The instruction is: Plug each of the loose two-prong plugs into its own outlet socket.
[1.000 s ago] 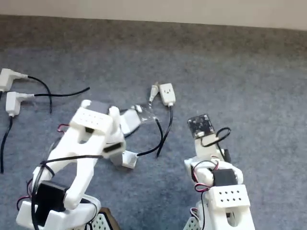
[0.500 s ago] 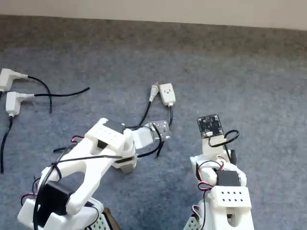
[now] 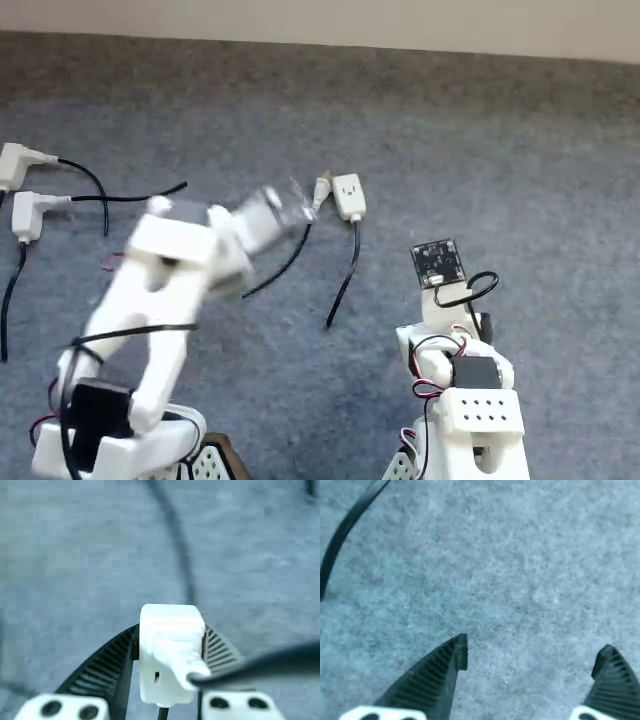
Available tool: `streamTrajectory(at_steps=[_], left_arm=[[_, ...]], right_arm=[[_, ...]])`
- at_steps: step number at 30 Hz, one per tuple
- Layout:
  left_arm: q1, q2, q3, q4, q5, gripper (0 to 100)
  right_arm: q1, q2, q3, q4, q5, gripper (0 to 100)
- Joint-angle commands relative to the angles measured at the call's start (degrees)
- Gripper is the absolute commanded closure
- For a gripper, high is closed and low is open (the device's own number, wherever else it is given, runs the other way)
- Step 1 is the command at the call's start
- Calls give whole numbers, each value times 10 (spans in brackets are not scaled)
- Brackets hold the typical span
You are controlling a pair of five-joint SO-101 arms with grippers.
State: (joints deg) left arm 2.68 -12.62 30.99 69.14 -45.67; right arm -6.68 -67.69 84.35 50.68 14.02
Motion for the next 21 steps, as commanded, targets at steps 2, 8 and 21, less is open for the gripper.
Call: streamTrajectory(at_steps=[2,8,21], left_arm=[[-131,-7,-175,23,-4,995],[-188,153,-310,23,11,994],[-230,465,-568,28,147,826]], right_arm=[[4,-9,-2,-9,4,623],[-27,-8,3,-7,4,623],[-27,-9,15,-10,4,623]])
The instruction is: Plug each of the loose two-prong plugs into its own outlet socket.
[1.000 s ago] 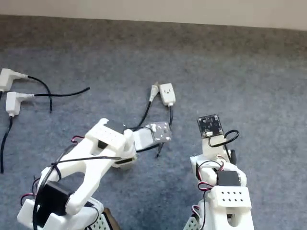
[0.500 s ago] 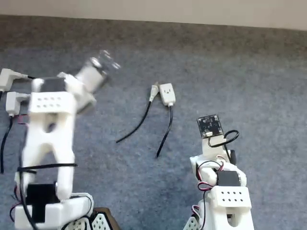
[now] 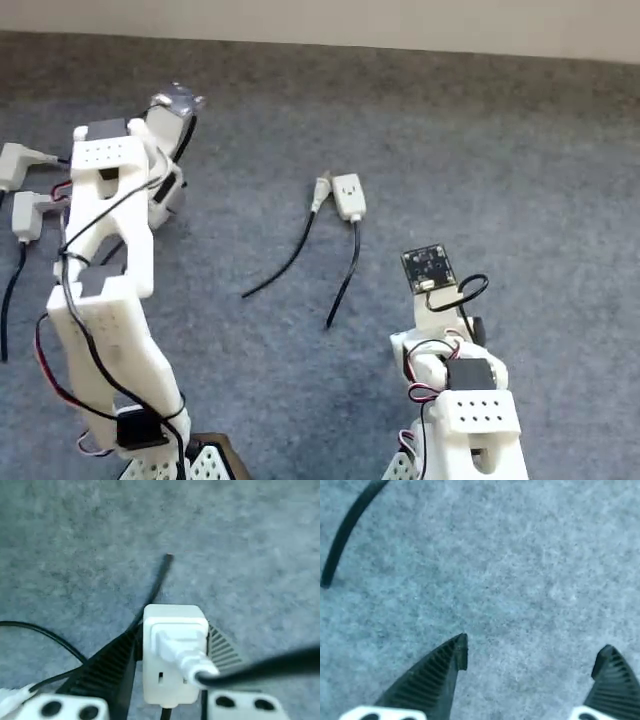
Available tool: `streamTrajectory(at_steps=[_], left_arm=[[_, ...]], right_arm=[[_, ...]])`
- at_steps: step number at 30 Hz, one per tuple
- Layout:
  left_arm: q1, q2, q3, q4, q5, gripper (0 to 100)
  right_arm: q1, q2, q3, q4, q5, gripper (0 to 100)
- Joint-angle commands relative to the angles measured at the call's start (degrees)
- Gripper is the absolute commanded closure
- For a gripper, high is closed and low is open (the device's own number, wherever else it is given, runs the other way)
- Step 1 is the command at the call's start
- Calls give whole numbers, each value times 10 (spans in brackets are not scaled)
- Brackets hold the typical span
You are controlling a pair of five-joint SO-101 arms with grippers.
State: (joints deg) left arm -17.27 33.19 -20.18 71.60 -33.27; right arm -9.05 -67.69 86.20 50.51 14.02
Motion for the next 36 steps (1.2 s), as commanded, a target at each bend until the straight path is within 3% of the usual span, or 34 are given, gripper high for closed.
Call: streamTrajectory(at_steps=[1,14,22,27,32,36], left_arm=[[-36,7,-58,4,23,825],[-67,10,-82,31,23,816],[-110,8,-106,32,20,652],[-122,7,-118,33,22,642],[-92,7,-239,123,51,642],[-65,7,-444,192,83,642]], right_arm=[[-4,-9,-3,-8,4,623],[-5,-9,-3,-8,4,623],[-5,-9,-3,-8,4,623],[-5,-9,-2,-8,4,623],[-5,-9,-2,-8,4,623],[-5,-9,-2,-8,4,623]])
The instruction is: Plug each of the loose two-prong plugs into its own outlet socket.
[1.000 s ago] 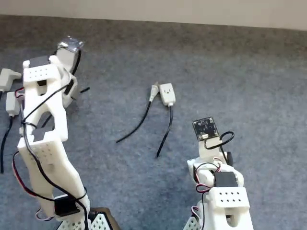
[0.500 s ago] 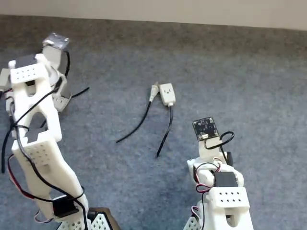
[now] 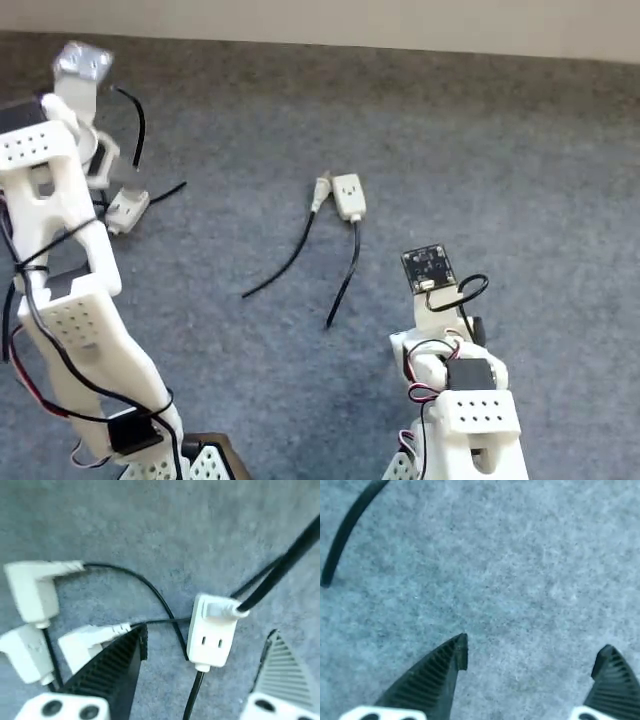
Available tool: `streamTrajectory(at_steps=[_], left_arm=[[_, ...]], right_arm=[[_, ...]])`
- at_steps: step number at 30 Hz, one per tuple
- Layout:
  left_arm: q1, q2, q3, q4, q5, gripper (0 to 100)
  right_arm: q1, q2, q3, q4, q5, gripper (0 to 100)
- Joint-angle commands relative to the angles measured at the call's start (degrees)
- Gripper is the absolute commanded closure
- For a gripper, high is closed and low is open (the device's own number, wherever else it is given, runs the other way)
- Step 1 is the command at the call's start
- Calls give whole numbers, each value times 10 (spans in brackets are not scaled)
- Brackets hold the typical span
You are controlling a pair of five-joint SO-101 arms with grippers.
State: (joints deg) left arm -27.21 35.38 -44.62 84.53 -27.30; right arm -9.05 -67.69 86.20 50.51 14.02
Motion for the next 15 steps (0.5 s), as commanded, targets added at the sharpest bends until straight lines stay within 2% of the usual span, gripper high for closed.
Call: streamTrajectory(at_steps=[1,4,7,10,15], left_arm=[[44,-15,-257,88,24,642],[91,-14,-428,164,25,642],[137,-17,-498,178,45,642],[181,-23,-457,178,59,642],[283,-22,-286,174,55,642]], right_arm=[[-5,-9,-2,-8,4,623],[-5,-9,-2,-8,4,623],[-5,-9,-2,-8,4,623],[-5,-9,-2,-8,3,623],[-5,-9,-2,-8,3,623]])
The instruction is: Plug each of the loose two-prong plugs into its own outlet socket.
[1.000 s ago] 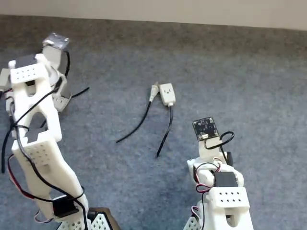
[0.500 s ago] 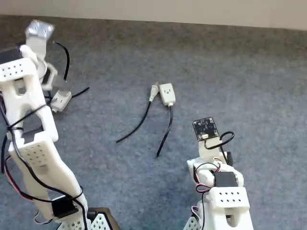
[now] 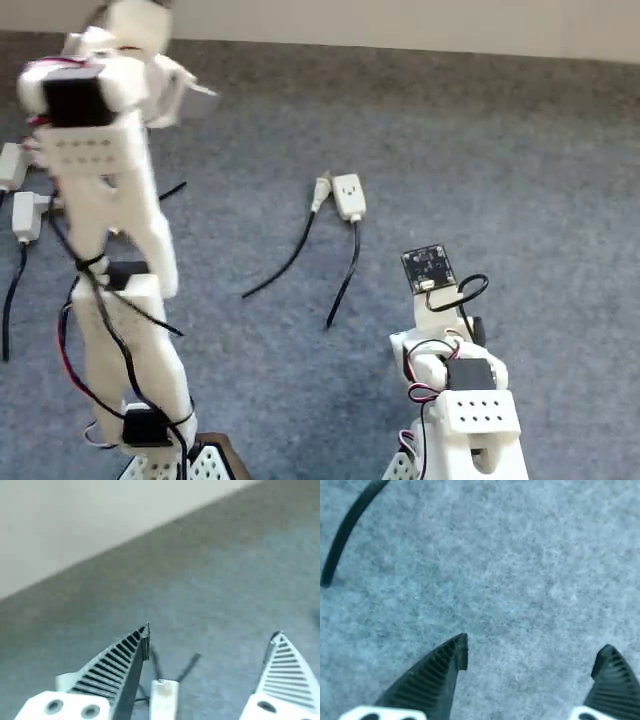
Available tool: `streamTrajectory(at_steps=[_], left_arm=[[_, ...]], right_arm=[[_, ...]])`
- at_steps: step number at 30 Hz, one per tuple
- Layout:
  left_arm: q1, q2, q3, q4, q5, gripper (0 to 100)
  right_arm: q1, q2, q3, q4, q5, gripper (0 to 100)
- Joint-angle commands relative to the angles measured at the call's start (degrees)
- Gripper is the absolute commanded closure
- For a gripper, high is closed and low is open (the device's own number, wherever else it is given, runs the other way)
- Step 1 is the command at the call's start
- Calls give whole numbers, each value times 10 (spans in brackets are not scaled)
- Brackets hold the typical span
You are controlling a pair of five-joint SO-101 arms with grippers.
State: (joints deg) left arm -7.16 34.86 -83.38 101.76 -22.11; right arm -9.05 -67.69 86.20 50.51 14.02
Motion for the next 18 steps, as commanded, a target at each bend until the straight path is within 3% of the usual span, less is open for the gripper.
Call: streamTrajectory(at_steps=[1,9,18], left_arm=[[107,-16,131,-8,3,642],[225,50,293,-207,4,643],[279,160,273,-257,3,643]], right_arm=[[-5,-9,-2,-8,3,623],[-5,-10,-2,-7,2,623],[50,-10,-7,-8,-27,623]])
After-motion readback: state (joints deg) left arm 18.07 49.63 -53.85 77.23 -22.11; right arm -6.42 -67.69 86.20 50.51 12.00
